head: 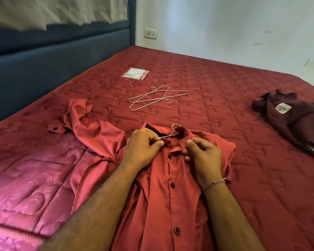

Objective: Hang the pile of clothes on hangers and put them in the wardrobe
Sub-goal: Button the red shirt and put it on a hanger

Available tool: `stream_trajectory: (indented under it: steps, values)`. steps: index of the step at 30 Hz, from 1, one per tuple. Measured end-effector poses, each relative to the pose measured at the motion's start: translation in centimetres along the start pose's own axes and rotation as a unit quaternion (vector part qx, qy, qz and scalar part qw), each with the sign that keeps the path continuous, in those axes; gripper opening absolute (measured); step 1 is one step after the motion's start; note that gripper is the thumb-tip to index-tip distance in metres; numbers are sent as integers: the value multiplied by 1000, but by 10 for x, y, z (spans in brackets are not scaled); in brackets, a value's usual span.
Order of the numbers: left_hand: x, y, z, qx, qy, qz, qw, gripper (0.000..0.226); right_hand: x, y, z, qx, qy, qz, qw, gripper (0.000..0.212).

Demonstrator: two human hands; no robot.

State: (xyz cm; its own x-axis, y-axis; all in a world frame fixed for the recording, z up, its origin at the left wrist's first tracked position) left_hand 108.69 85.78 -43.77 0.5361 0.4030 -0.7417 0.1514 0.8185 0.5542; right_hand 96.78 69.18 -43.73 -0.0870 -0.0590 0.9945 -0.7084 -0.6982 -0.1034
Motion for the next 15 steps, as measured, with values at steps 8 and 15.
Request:
stream_trajectory:
  steps: [8, 15]
  values:
    - [-4, -5, -9, -37, 57, -124, 990, 18, -10, -19, -9, 56, 16, 44, 997, 12]
    - [-10, -15, -11, -9, 101, -211, 972, 34, -16, -25, -9, 93, 96, -15, 991, 15]
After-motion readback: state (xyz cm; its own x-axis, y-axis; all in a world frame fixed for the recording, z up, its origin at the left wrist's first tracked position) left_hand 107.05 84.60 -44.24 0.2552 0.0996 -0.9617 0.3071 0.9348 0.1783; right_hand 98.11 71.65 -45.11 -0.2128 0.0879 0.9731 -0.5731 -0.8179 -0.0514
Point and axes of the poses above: each hand's wrist, its own z-axis towards the middle knuckle, its own y-axis out of the back of the hand, x = y × z, the point moved 3 cm from there along z, towards the middle knuckle, and after that the axes turned 1 degree about z, right-handed, at the moved point
